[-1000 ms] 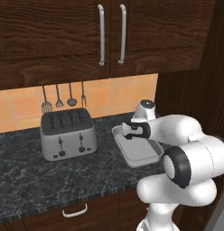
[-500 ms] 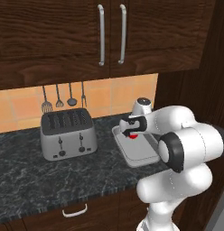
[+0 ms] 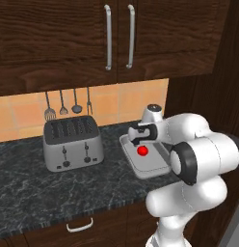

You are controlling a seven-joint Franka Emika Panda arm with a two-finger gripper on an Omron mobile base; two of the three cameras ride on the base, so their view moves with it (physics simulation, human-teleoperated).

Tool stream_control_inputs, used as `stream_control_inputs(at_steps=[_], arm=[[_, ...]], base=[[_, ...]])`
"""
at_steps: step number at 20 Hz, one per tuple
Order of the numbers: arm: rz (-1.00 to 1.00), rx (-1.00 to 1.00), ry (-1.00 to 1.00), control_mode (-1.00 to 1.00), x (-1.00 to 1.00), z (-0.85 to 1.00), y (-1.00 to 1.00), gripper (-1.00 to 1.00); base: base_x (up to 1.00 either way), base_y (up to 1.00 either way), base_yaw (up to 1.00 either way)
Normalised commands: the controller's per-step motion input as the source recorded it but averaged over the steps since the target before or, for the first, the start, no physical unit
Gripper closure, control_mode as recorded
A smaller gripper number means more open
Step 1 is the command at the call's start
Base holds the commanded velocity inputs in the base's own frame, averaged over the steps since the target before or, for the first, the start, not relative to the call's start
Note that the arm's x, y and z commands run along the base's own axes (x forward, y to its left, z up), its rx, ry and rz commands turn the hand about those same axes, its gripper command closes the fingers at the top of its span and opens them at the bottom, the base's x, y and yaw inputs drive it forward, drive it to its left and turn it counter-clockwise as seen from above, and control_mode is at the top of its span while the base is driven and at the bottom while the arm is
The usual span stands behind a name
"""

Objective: Place one tomato and one chicken drumstick in each tupperware on the nearby counter, to pack two identical lunches.

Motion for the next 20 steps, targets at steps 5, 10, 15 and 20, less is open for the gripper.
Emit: stream_control_inputs(at_steps=[5,10,15,20], arm=[[0.03,0.0,-0.01,-1.0,-0.9,0.21,0.0,-1.0],[-0.02,0.09,-0.13,-1.0,-1.0,0.78,-0.03,-1.0],[-0.09,0.01,-0.11,-1.0,-1.0,0.85,-0.02,-1.0],[-0.07,-0.06,0.07,-1.0,-1.0,0.61,0.0,-1.0]], base=[[0.0,0.0,0.0],[0.0,0.0,0.0],[0.0,0.0,0.0],[0.0,0.0,0.0]])
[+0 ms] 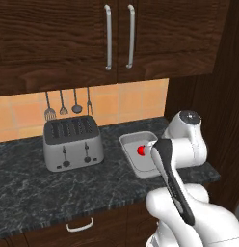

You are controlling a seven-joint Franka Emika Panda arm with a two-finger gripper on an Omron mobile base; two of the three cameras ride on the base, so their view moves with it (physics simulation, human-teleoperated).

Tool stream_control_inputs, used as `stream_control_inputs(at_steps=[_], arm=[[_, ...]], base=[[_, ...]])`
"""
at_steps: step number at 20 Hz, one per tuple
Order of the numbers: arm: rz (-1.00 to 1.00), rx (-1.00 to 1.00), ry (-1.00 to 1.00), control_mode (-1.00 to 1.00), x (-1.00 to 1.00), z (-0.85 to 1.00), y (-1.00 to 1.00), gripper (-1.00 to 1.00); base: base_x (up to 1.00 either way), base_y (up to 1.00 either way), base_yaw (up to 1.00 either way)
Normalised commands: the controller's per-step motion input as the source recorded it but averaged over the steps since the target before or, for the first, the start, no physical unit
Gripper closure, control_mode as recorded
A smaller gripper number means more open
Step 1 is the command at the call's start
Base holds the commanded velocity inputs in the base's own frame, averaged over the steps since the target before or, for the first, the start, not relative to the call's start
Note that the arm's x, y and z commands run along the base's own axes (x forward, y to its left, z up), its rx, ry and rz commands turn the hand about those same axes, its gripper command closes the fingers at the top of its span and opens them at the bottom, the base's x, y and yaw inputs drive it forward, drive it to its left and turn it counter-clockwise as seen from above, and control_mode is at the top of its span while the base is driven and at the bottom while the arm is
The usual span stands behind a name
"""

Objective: Place one tomato and one chicken drumstick in each tupperware on the nearby counter, to pack two identical lunches.

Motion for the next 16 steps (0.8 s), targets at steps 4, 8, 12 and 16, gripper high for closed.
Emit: stream_control_inputs(at_steps=[4,8,12,16], arm=[[-0.06,0.02,0.0,-1.0,-0.9,0.05,-0.12,-1.0],[0.0,0.02,-0.09,-1.0,-0.69,0.17,-0.2,-1.0],[0.0,0.0,-0.09,-1.0,-0.59,-0.11,0.0,-1.0],[0.0,-0.01,-0.18,-1.0,-0.3,-0.01,-0.05,-1.0]], base=[[0.0,0.0,0.0],[0.0,0.0,0.0],[0.0,0.0,0.0],[0.0,0.0,0.0]])
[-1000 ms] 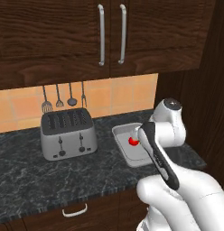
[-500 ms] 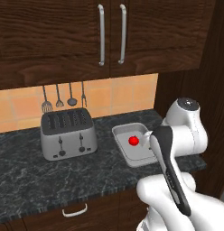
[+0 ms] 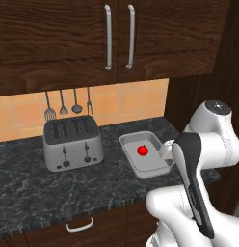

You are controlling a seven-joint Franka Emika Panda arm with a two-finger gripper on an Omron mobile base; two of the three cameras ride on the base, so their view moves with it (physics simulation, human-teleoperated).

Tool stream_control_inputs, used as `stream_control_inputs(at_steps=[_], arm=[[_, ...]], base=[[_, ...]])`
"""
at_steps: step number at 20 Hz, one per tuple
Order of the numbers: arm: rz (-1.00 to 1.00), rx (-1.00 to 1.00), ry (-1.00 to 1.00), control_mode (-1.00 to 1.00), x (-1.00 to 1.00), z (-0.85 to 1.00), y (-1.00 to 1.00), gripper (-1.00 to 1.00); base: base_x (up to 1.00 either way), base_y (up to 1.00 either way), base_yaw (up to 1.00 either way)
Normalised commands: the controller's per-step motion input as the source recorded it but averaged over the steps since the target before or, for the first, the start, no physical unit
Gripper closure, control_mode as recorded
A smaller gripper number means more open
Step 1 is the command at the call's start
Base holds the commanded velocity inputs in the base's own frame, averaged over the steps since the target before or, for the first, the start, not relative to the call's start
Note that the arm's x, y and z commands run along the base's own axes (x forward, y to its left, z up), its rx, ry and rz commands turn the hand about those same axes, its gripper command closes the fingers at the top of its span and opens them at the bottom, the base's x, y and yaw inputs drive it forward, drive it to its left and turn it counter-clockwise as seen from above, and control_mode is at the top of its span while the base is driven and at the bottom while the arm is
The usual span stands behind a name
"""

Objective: Place one tomato and one chicken drumstick in each tupperware on the nearby counter, to pack two identical lunches.

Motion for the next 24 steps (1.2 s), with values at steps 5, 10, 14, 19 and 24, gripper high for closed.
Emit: stream_control_inputs(at_steps=[5,10,14,19,24], arm=[[0.0,0.0,-0.01,-1.0,0.0,0.0,0.0,-1.0],[0.0,0.0,0.0,1.0,-0.08,0.0,0.0,-1.0],[0.0,0.0,0.0,1.0,0.0,0.0,0.0,-1.0],[0.0,0.0,0.0,1.0,0.0,0.0,0.0,-1.0],[0.0,0.0,0.0,1.0,0.0,0.0,0.0,-1.0]], base=[[0.0,0.0,0.0],[-0.39,-0.04,-0.01],[-1.0,-0.28,-0.05],[-0.71,-0.83,0.01],[-0.12,-1.0,0.04]])
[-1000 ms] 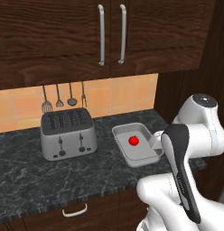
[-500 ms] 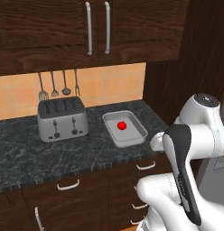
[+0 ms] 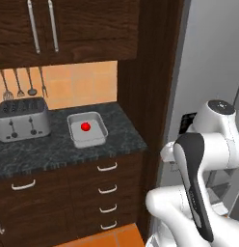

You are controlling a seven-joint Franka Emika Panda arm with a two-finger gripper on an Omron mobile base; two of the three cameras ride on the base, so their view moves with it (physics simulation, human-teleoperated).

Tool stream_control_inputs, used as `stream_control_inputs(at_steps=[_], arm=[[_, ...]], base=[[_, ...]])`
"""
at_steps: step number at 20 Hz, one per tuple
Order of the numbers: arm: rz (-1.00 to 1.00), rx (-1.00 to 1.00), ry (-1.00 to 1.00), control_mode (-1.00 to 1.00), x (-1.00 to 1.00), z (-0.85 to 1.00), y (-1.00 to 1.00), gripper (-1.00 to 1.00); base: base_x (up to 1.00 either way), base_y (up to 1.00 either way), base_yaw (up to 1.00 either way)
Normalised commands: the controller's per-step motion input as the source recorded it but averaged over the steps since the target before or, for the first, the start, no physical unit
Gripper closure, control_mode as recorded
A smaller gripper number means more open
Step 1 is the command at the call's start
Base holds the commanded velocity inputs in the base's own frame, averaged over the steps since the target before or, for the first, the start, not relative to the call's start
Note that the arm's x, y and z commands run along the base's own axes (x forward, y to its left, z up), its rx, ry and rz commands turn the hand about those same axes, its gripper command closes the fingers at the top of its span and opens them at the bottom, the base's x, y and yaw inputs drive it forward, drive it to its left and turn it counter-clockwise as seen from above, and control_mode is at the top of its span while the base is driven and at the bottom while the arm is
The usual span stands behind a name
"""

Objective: Place one tomato and one chicken drumstick in each tupperware on the nearby counter, to pack two identical lunches.

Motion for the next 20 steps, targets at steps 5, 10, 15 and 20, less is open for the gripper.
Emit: stream_control_inputs(at_steps=[5,10,15,20], arm=[[0.0,0.0,0.0,1.0,0.0,0.0,0.0,-1.0],[0.0,0.0,0.0,1.0,0.0,0.0,0.0,-1.0],[0.0,0.0,0.0,1.0,0.0,0.0,0.0,-1.0],[0.0,0.0,0.0,1.0,0.0,0.0,0.0,-1.0]], base=[[-0.16,-1.0,0.09],[-0.26,-1.0,0.15],[-0.05,-0.87,0.01],[0.2,-0.5,-0.2]])
